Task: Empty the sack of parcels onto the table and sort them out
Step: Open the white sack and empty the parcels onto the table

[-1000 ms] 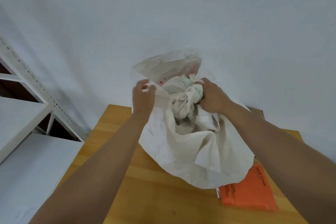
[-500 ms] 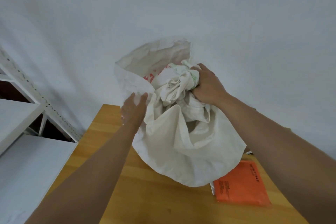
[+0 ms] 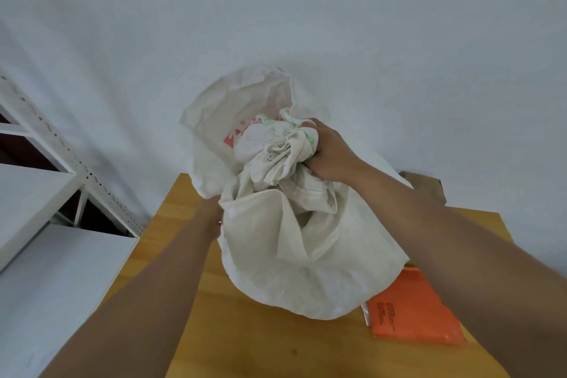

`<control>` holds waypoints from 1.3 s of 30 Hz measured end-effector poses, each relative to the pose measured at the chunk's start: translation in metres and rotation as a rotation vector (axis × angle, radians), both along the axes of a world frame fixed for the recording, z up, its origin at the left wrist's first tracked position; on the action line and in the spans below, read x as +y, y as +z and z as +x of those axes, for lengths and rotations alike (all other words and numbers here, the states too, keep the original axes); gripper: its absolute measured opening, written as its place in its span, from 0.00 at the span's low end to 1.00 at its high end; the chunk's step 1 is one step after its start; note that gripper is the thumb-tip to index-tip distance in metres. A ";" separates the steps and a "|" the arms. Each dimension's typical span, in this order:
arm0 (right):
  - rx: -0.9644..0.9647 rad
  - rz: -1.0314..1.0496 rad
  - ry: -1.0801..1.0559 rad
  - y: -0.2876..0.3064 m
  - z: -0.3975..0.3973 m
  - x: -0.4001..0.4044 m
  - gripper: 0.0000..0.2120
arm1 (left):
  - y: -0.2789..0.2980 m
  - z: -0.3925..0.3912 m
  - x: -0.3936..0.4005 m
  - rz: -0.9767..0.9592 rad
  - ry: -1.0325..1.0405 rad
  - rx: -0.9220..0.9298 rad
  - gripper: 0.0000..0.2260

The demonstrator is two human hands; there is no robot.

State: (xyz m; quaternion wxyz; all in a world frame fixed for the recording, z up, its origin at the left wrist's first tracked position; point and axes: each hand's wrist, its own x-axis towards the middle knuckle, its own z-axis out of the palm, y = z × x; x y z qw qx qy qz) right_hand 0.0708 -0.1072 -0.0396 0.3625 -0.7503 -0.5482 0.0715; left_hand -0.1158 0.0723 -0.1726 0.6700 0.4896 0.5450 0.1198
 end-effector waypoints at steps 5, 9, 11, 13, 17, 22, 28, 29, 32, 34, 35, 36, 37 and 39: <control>0.041 0.003 0.012 -0.005 -0.010 0.013 0.07 | 0.002 -0.016 0.010 0.108 0.241 -0.004 0.19; 0.058 -0.011 0.010 -0.016 -0.021 0.023 0.07 | -0.005 -0.028 0.014 0.109 0.379 0.016 0.22; 0.042 -0.002 0.049 -0.019 -0.028 0.030 0.09 | -0.007 -0.033 0.015 0.167 0.414 0.013 0.21; 0.043 -0.008 0.052 -0.025 -0.034 0.038 0.11 | -0.008 -0.037 0.015 0.195 0.431 0.008 0.19; 0.037 -0.043 0.041 -0.037 -0.040 0.044 0.12 | -0.013 -0.041 0.015 0.159 0.398 -0.031 0.18; 0.044 -0.090 -0.001 -0.055 -0.044 0.046 0.14 | -0.022 -0.048 0.020 0.153 0.277 -0.009 0.18; 0.058 -0.125 -0.058 -0.061 -0.043 0.043 0.13 | -0.017 -0.043 0.022 0.092 -0.012 -0.044 0.24; 0.069 -0.147 -0.086 -0.065 -0.040 0.039 0.12 | -0.017 -0.042 0.021 0.025 -0.076 0.006 0.24; 0.086 -0.205 -0.174 -0.083 -0.028 0.023 0.12 | -0.020 -0.031 0.011 -0.030 -0.213 0.092 0.15; 0.090 -0.212 -0.221 -0.093 -0.021 0.011 0.13 | -0.022 -0.020 0.002 0.000 -0.272 0.087 0.13; 0.093 -0.209 -0.238 -0.096 -0.017 0.005 0.13 | -0.022 -0.015 -0.002 0.015 -0.288 0.089 0.13; 0.098 -0.206 -0.253 -0.100 -0.013 0.000 0.13 | -0.022 -0.010 -0.005 0.023 -0.295 0.090 0.15; 0.103 -0.206 -0.269 -0.103 -0.009 -0.005 0.13 | -0.023 -0.005 -0.007 0.026 -0.300 0.092 0.16; 0.105 -0.208 -0.302 -0.109 0.000 -0.016 0.12 | -0.025 0.004 -0.012 0.027 -0.313 0.081 0.17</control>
